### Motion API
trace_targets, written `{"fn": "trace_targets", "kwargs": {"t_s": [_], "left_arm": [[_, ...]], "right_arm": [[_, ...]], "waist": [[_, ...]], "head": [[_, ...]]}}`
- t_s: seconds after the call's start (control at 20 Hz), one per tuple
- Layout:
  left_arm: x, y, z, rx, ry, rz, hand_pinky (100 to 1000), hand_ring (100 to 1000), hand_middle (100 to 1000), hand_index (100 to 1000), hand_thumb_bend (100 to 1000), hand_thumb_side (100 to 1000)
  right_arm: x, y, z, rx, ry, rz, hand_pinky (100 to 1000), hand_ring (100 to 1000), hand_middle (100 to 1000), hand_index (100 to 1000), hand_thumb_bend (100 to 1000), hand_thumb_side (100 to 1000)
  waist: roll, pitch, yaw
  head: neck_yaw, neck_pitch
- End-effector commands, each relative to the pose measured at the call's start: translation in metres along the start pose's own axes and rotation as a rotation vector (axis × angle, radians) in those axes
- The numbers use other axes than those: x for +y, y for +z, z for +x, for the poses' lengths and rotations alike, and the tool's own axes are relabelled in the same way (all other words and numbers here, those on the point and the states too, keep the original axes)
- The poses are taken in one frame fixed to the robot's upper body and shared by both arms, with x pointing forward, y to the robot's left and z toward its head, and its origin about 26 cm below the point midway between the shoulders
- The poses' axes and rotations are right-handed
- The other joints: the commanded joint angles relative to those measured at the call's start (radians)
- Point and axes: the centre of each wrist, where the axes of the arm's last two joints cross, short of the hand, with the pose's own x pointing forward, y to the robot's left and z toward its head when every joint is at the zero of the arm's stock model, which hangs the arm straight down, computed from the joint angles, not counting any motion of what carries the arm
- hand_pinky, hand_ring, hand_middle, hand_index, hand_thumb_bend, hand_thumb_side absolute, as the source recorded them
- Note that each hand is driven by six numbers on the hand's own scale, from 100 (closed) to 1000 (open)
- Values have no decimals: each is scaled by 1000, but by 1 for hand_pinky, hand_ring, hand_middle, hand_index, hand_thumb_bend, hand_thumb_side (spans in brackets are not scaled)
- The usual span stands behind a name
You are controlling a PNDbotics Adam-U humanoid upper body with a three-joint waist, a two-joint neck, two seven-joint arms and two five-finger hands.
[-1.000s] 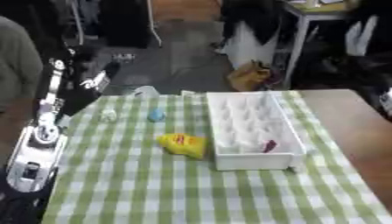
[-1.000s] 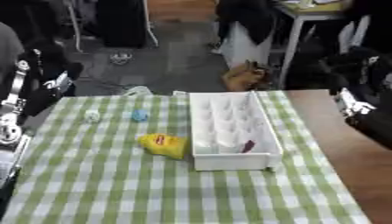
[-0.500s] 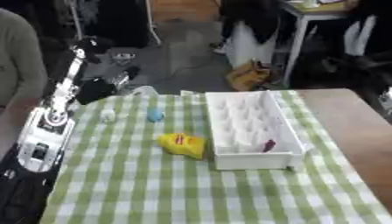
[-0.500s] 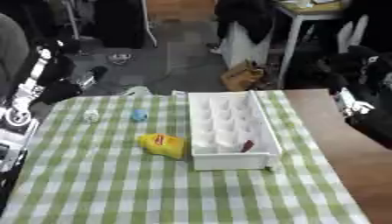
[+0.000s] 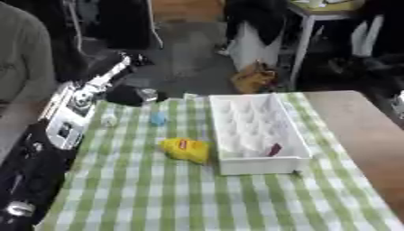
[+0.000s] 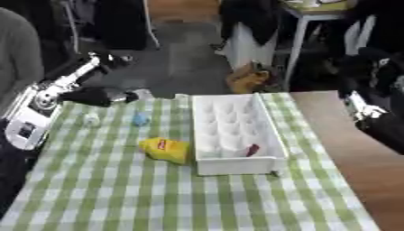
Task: Pick up objects on the table and place them in the box.
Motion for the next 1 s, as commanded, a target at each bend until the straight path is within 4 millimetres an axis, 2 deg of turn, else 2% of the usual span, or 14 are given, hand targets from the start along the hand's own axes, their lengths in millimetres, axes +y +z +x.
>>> {"fn": "trace_targets", "kwargs": {"t_s": [0.05,0.2,0.25,0.4,0.8,1.0], "left_arm": [[3,-12,-1,1,-93,-114,799,851,804,870,784,458],[-1,-22,-1,-5,-127,-187,799,851,804,870,785,458],[-3,-26,0,-8,-135,-213,793,829,755,859,801,462],[-13,-40,6,-10,-148,-297,790,824,751,857,803,466],[-30,-54,12,-5,-142,-323,786,815,727,830,829,483],[-35,-60,17,-23,-154,-342,798,825,737,834,832,456]], "right_arm": [[-8,-3,4,-19,23,1,740,779,782,951,255,538],[-8,-3,4,-18,22,1,740,779,782,951,255,538],[-8,-4,4,-20,20,2,740,779,782,951,255,538],[-7,-4,4,-21,16,5,740,779,782,951,254,538],[-6,-4,4,-21,12,7,740,779,782,951,253,538],[-5,-4,4,-22,11,9,740,779,782,951,253,537]], "waist": [[-16,-13,-1],[-17,-14,-1],[-17,-15,-2],[-18,-15,-2],[-18,-15,-6],[-18,-13,-8]], "head": [[1,6],[1,7],[3,7],[6,9],[9,21],[6,29]]}}
